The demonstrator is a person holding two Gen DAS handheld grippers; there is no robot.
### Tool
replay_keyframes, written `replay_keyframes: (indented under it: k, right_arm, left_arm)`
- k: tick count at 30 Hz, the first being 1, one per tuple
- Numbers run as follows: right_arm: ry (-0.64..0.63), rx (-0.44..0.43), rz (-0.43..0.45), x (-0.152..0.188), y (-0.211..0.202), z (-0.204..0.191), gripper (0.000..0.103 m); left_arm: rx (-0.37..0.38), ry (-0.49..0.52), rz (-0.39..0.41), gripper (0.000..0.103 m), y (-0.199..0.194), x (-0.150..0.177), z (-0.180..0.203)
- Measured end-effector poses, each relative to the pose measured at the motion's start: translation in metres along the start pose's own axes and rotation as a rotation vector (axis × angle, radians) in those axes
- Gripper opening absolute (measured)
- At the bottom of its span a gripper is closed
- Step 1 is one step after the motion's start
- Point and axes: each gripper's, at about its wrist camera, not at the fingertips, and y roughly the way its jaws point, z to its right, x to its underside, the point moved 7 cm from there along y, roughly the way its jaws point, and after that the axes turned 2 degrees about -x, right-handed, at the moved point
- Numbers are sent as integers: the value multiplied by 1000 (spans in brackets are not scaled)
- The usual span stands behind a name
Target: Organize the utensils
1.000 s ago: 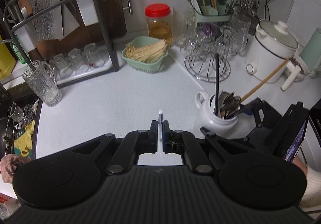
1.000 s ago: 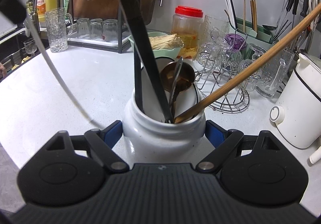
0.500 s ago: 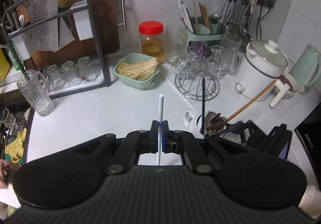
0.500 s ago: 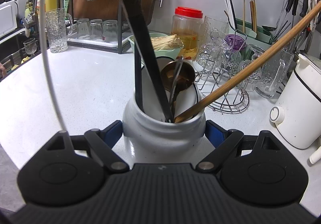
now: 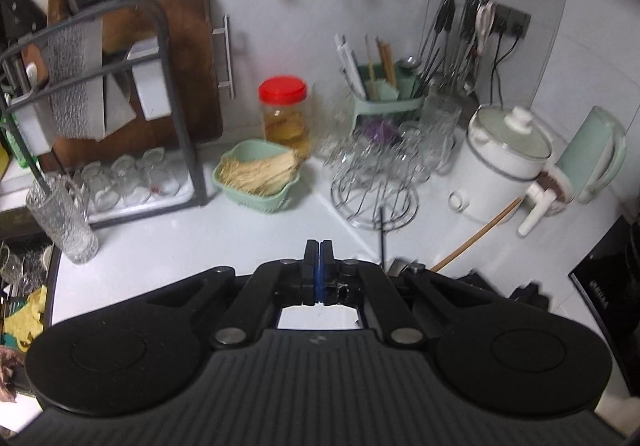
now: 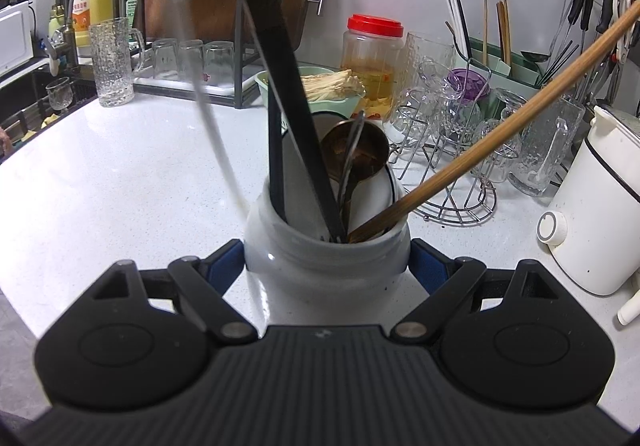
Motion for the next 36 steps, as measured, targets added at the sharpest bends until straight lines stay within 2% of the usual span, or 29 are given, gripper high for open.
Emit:
replay_keyframes:
  k: [11, 16, 18, 20, 24, 25, 30, 36]
  right_arm:
    - [2, 14, 6, 1, 0, -1, 91]
    - [9, 28, 5, 0, 0, -3, 91]
    - [14, 33, 4, 1, 0, -3, 91]
    - [17, 34, 6, 1, 0, -3, 91]
    - [17, 45, 10, 2, -1, -4, 91]
    - [18, 48, 11, 2, -1, -4, 91]
    - [21, 61, 19, 2, -1, -6, 91]
    - [10, 61, 1, 0, 0, -7, 91]
  left_arm:
    - [61, -198, -184, 1, 73, 80, -52]
    - [97, -195, -199, 1, 105, 94, -70]
    - [115, -198, -202, 2, 124, 94, -76]
    - [126, -180, -198, 7, 145, 91, -80]
    - [151, -136, -177, 27, 193, 77, -79]
    - [153, -123, -167, 28, 204, 72, -78]
    - [181, -57, -112, 28, 254, 43, -65]
    - [151, 25, -117, 28, 297, 20, -50]
